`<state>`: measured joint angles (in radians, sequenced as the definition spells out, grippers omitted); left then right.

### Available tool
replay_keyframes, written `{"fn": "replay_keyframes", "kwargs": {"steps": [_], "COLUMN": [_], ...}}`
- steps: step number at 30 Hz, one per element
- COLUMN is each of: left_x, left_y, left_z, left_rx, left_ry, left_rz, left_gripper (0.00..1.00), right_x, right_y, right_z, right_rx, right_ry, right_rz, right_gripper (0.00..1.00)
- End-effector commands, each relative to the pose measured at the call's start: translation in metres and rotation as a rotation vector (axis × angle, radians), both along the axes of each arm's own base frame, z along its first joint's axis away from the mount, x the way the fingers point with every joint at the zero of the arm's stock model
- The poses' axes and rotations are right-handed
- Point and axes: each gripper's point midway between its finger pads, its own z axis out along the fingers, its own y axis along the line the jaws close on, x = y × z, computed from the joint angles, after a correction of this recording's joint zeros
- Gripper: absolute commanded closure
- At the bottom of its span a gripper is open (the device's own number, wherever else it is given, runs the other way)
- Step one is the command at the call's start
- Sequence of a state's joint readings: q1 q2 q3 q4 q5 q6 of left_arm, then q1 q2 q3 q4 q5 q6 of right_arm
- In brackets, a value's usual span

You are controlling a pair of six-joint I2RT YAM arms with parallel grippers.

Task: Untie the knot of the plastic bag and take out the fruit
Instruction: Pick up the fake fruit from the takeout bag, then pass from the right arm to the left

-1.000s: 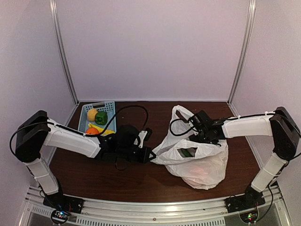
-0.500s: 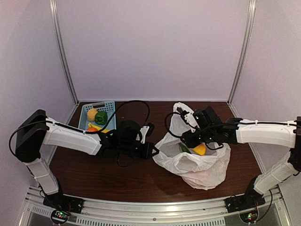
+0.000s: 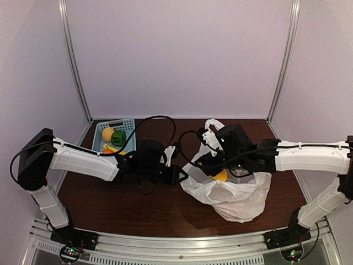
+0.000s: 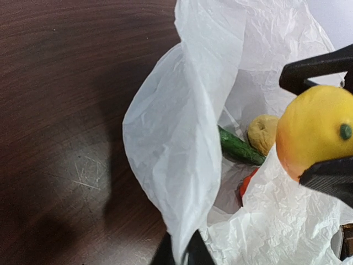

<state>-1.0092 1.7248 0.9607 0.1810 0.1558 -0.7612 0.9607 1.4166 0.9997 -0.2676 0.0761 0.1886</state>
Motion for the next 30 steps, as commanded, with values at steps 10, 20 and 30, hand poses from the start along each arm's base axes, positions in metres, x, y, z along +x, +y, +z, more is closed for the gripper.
{"fn": "replay_keyframes", "kwargs": {"steps": [10, 20, 30], "left_x": [0.006, -0.071, -0.079], "left_y": [0.056, 0.021, 0.005], "left_z": [0.123, 0.225, 0.238], "left_rx": [-0.168, -0.547, -0.648], "left_ry": [-0.32, -0.467, -0.436], "left_rz": [0.145, -0.336, -0.41], "left_gripper": [0.19, 0.12, 0.05], "right_x": [0.022, -0.006, -0.048], "right_y": [-0.001, 0.043, 0.079], "right_z": [0.146, 0.222, 0.25], "right_rx": [0.48, 0.775, 0.861], "right_ry": [-0.172, -0.143, -0.127], "right_rz": [-0.226, -0.036, 0.153], "right_gripper": [0.61, 0.6, 0.59]}}
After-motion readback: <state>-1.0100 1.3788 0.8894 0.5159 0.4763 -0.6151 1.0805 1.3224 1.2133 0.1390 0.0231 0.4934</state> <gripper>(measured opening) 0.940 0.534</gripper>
